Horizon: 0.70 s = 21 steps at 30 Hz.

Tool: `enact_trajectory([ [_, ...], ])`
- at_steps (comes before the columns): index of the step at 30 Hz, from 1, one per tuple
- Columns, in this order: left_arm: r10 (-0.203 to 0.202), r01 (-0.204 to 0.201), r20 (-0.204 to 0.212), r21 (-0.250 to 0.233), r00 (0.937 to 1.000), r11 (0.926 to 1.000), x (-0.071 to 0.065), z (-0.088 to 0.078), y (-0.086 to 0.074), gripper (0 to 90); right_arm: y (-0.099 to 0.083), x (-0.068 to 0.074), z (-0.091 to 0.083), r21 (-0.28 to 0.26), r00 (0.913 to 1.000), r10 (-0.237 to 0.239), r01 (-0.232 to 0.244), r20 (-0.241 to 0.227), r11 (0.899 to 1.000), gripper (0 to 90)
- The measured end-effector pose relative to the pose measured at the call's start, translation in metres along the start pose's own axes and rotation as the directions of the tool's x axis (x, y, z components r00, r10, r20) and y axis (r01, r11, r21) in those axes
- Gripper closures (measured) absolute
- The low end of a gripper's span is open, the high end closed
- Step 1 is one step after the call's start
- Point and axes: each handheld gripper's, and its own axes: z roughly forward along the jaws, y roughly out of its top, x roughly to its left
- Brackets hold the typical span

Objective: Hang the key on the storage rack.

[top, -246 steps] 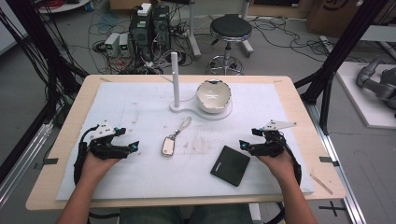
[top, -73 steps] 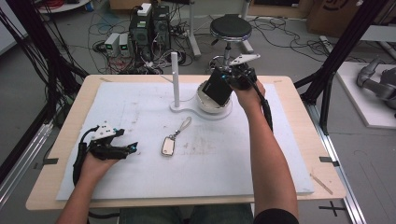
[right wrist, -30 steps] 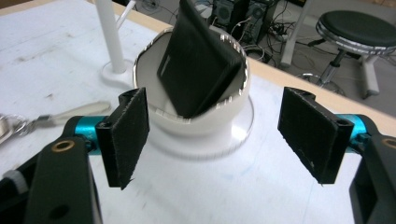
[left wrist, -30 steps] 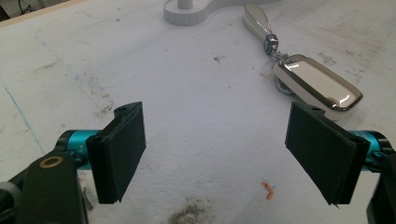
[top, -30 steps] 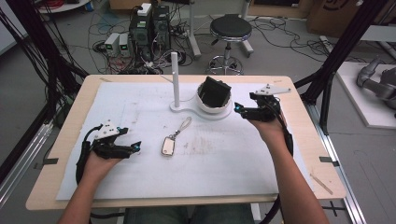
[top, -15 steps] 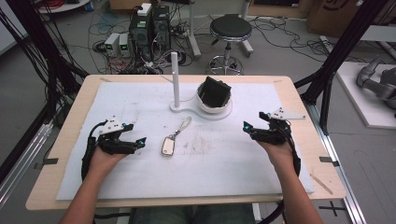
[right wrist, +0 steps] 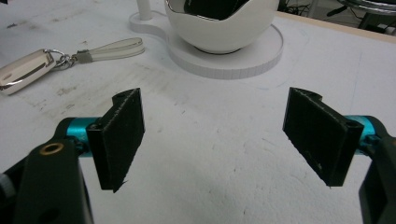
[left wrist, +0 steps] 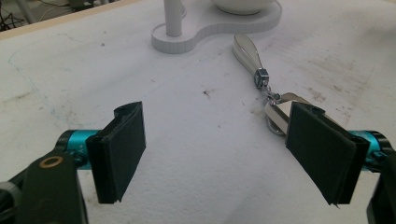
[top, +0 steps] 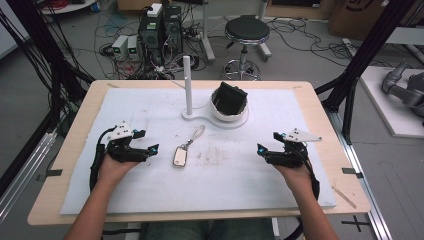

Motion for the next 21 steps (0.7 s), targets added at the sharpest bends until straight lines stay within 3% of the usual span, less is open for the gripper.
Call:
enact_trajectory([
  [8, 0.006, -0.006, 0.013, 0.013, 0.9999, 0.9999, -0.002, 0.009, 0.004, 20.2, -0.004, 0.002, 0.003, 0.041, 0.9994, -0.033, 0.033, 0.004, 0.999, 21.1],
  [14, 0.022, -0.023, 0.024, 0.033, 0.9995, 0.9992, -0.008, 0.015, 0.007, 20.2, -0.004, 0.000, 0.004, 0.057, 0.9998, -0.017, 0.017, 0.007, 0.998, 21.0],
  [21, -0.001, 0.000, 0.023, 0.029, 0.9997, 0.9996, -0.013, 0.024, 0.012, 20.2, -0.005, -0.004, 0.006, 0.064, 0.9999, -0.010, 0.010, 0.006, 0.998, 21.0],
])
